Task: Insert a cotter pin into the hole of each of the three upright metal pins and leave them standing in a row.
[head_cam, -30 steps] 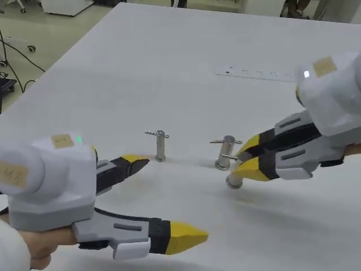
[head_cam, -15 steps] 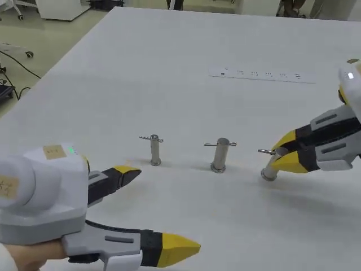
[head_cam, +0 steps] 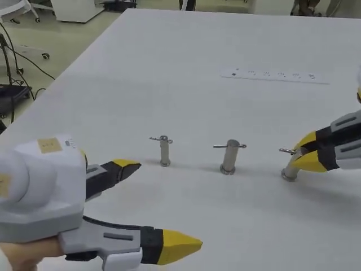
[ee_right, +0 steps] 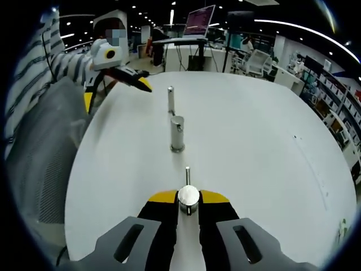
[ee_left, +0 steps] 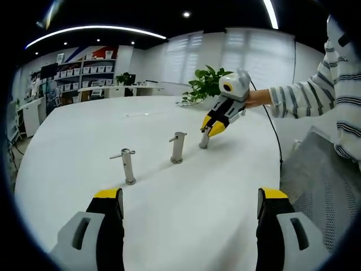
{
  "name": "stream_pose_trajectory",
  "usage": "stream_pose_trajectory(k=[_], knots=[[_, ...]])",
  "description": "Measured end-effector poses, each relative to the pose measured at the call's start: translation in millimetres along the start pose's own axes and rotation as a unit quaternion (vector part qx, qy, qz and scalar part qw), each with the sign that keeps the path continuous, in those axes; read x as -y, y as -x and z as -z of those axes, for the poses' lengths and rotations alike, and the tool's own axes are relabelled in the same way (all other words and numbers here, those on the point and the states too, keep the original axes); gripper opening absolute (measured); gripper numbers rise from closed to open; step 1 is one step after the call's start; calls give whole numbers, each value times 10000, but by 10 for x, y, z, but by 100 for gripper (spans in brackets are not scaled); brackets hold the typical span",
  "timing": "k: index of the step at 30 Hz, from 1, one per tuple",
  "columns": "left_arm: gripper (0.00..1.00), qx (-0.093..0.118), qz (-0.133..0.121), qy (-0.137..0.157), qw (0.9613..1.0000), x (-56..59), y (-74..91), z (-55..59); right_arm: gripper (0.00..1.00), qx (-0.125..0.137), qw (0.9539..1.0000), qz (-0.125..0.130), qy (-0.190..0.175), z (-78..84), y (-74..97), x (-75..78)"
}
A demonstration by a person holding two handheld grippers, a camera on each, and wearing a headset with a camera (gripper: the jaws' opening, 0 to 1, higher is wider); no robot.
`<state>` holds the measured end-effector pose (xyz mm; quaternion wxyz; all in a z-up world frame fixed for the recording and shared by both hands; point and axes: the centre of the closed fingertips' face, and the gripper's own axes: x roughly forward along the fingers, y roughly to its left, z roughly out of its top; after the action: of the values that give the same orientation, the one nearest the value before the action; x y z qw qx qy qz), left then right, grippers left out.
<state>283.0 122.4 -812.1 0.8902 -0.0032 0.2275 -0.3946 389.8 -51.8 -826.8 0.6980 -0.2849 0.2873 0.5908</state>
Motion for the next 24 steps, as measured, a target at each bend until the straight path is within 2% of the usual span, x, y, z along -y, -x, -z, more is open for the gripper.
stream_pose_trajectory(k=[3,11,13,19,21,24], knots=[[99,-44,-61,-21,10000,-7,9,2,13,2,10000,-21,32,1,-2,13],[99,9,-86,22,10000,17,20,-55,13,-23,9999,-160,-23,-40,-14,-30],[99,44,-101,114,9999,13,27,-63,14,6,9998,-194,-24,-53,-21,-42],[99,167,-191,231,9994,-18,60,-120,15,96,9994,-192,-280,-71,-24,-48],[99,211,-206,245,9993,-23,62,-143,17,176,9994,-95,-289,-93,-11,-29],[99,220,-217,229,9993,-21,66,-154,27,435,9983,92,-386,-184,48,6]])
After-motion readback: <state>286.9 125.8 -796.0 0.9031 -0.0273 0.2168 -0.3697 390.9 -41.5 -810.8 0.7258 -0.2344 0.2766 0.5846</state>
